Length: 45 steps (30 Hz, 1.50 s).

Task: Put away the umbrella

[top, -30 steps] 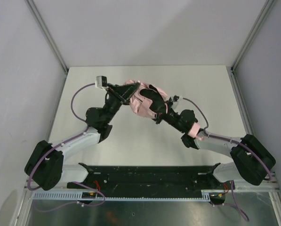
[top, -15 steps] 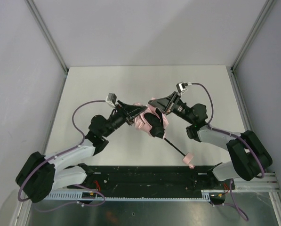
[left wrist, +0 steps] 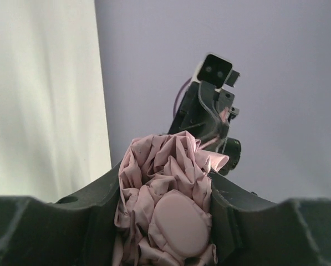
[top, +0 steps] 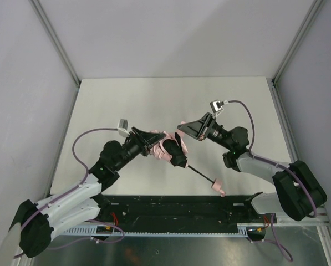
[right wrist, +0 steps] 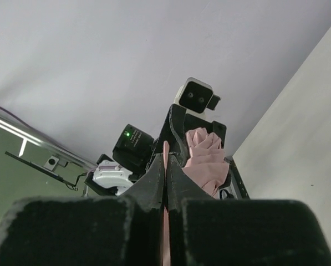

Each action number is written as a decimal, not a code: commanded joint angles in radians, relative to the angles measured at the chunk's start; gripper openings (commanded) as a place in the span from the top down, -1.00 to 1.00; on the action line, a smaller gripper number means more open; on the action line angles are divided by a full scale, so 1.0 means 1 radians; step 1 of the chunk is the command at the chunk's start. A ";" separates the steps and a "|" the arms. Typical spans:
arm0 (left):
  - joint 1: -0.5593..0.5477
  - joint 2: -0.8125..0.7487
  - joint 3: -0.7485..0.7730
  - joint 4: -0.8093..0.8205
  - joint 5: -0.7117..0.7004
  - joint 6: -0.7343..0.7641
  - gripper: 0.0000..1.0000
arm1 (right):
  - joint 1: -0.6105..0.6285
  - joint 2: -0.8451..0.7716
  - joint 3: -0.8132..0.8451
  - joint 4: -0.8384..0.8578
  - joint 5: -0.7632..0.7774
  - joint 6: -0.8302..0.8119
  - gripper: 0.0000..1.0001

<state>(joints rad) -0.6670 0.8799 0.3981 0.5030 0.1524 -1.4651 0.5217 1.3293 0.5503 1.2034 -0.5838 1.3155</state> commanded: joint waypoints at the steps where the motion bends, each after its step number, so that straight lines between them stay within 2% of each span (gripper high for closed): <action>1: 0.006 -0.018 -0.027 -0.264 -0.084 0.060 1.00 | 0.022 -0.042 0.030 0.297 0.100 0.007 1.00; 7: 0.001 0.044 0.095 -0.515 -0.191 0.124 1.00 | 0.101 -0.089 0.032 0.213 0.081 -0.055 1.00; 12: 0.008 0.151 0.124 -0.575 -0.194 0.085 1.00 | 0.167 -0.152 0.034 0.098 0.075 -0.125 1.00; 15: 0.008 0.223 0.152 -0.594 -0.195 0.061 1.00 | 0.226 -0.142 0.034 0.062 0.077 -0.168 1.00; 19: 0.011 0.290 0.197 -0.611 -0.206 0.056 1.00 | 0.273 -0.124 0.034 -0.089 0.061 -0.285 1.00; 25: 0.025 0.411 0.276 -0.664 -0.127 0.058 1.00 | 0.301 -0.080 0.041 -0.306 0.024 -0.532 1.00; 29: 0.039 0.472 0.297 -0.675 -0.092 0.050 1.00 | 0.367 -0.036 0.054 -0.432 0.060 -0.705 1.00; 33: 0.050 0.511 0.322 -0.690 -0.104 0.075 1.00 | 0.409 0.024 0.056 -0.467 0.101 -0.826 1.00; 36: 0.090 0.557 0.331 -0.693 -0.045 0.107 1.00 | 0.427 0.047 0.073 -0.521 0.114 -0.920 1.00; 41: 0.115 0.615 0.357 -0.706 0.009 0.152 1.00 | 0.425 0.114 0.112 -0.540 0.065 -0.991 1.00; 45: 0.130 0.667 0.393 -0.704 0.057 0.208 1.00 | 0.394 0.159 0.134 -0.512 -0.011 -0.961 1.00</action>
<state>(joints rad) -0.5632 1.5063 0.7227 -0.2501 0.2169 -1.2987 0.9112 1.4723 0.6113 0.5808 -0.4248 0.3531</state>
